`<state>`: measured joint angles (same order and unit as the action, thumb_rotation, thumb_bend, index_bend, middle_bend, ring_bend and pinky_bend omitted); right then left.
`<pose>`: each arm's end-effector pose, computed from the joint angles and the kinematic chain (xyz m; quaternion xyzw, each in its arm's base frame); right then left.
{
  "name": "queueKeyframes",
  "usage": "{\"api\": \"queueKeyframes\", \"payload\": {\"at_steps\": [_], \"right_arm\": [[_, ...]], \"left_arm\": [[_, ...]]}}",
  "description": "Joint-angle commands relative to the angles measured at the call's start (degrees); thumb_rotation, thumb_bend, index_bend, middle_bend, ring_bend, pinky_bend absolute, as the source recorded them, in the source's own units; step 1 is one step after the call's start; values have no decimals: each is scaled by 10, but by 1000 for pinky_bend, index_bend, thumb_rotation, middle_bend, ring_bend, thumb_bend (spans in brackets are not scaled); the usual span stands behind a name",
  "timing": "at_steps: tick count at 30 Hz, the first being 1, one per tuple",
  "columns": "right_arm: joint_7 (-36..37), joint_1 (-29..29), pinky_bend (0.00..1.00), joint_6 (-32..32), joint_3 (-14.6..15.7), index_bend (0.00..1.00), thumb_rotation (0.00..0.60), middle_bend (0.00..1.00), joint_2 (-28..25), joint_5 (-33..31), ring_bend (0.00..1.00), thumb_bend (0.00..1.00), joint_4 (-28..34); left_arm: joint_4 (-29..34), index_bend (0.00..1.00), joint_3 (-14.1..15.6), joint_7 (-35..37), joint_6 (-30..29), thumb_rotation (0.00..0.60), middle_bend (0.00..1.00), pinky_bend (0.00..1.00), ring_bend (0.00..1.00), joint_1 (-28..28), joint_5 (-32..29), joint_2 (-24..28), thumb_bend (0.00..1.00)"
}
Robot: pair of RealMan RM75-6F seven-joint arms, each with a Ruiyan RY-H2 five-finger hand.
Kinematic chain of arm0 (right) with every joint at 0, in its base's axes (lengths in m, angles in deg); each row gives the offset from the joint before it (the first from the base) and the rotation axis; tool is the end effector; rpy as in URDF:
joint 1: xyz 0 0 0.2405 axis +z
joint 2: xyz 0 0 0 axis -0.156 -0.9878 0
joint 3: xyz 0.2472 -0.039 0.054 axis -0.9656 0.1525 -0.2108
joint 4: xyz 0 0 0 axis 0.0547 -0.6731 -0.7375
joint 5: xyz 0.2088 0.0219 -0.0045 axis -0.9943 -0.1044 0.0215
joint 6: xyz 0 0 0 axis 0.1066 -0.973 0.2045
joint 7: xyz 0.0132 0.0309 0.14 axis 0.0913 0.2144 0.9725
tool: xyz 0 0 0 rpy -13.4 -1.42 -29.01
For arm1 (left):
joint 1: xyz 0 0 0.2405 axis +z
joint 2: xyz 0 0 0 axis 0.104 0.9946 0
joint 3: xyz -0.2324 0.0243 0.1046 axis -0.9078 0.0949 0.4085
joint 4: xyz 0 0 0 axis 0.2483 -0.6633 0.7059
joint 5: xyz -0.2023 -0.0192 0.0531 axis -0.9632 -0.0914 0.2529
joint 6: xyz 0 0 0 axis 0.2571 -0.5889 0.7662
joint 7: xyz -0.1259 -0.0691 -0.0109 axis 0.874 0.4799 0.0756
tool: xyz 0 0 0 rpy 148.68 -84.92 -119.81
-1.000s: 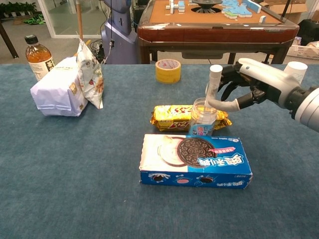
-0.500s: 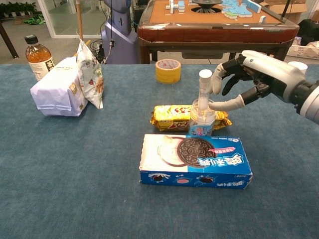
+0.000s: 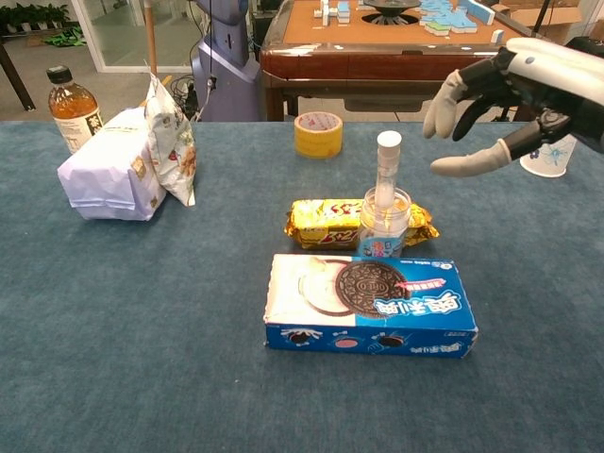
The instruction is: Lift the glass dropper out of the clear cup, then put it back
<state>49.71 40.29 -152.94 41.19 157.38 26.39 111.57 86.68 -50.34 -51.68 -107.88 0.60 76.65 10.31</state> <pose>-0.1679 -0.2986 0.0484 0.6376 -0.4559 0.5423 0.3024 -0.3103 0.1680 0.1719 -0.6019 -0.4574 -0.3316 0.5643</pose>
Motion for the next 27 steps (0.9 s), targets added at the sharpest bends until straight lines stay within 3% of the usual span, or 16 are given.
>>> {"api": "queueKeyframes", "payload": {"at_steps": [1, 9, 15, 21, 27], "right_arm": [[-80, -33, 360, -35, 11, 579, 600, 439, -46, -3, 278, 203, 41], [-211, -102, 360, -93, 47, 579, 600, 439, -130, -12, 278, 203, 80], [-246, -147, 361, -116, 81, 579, 600, 439, -191, -3, 275, 201, 106], [-272, -204, 361, -198, 88, 579, 600, 439, -180, 17, 274, 202, 89], [-223, -241, 360, -256, 92, 579, 600, 439, -153, 53, 274, 201, 41]], "left_arm": [[0, 271, 0, -2, 0, 600, 207, 332, 155, 0, 0, -1, 357], [1, 271, 3, -9, 4, 600, 207, 331, 155, -3, 7, -6, 358], [-8, 271, 3, 2, -15, 600, 207, 332, 155, -1, 32, -18, 358], [-27, 270, 2, 10, -32, 600, 207, 345, 155, 1, 50, -35, 358], [-36, 269, 1, 13, -32, 600, 207, 346, 155, -1, 51, -42, 358]]}}
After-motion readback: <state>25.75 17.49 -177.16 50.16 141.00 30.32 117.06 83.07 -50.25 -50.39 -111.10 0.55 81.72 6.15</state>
